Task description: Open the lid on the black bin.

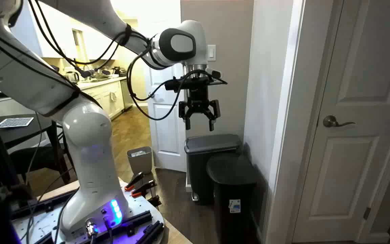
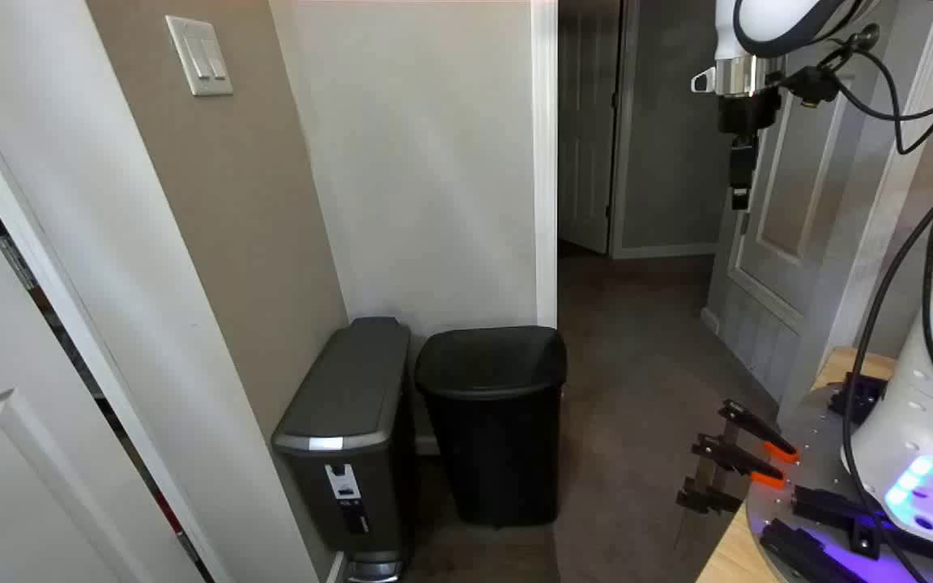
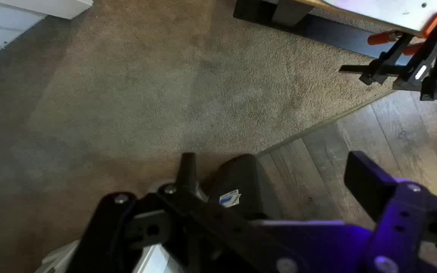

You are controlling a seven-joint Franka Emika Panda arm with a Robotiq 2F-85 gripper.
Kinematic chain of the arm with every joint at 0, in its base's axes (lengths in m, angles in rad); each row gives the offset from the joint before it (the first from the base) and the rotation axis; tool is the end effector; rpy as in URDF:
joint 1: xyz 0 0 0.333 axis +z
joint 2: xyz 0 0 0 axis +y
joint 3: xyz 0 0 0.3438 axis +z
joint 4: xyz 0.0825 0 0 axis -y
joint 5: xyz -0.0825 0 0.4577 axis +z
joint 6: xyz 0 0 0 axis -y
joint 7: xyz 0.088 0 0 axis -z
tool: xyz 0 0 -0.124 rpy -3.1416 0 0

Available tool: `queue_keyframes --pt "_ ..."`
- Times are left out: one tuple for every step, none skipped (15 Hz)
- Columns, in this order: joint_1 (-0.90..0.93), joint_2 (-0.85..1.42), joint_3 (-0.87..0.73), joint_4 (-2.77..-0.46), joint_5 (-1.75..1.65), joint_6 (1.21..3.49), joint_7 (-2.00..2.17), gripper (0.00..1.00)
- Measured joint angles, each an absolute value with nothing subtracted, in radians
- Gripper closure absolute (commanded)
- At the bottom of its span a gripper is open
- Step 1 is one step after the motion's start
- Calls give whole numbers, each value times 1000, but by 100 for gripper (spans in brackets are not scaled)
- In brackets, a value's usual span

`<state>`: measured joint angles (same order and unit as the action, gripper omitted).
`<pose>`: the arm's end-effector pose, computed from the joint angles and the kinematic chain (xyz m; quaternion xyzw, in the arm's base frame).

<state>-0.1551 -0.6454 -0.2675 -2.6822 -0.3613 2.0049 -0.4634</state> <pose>0.3526 -0.1761 0.3911 0.9883 0.1272 -0.0495 0.0679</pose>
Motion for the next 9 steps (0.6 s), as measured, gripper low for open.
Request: queue_keyframes --pt "-155 -645 -267 -2682 -361 2005 -463 0" --pt "-155 -645 -267 -2682 -361 2005 -463 0" --pt "-154 -645 -267 -2682 -361 2005 -463 0" --pt "-151 -641 -267 -2679 -361 2005 -463 0" --pt "-146 -634 -268 -2675 -360 2011 -463 0" --pt "-137 -622 -269 -2669 -357 2023 -463 0" --pt "-126 -604 -274 -2660 -353 2043 -463 0" --pt "-113 -578 -280 -2648 -349 2071 -464 0" --pt "-101 -546 -288 -2635 -341 2108 -465 0"
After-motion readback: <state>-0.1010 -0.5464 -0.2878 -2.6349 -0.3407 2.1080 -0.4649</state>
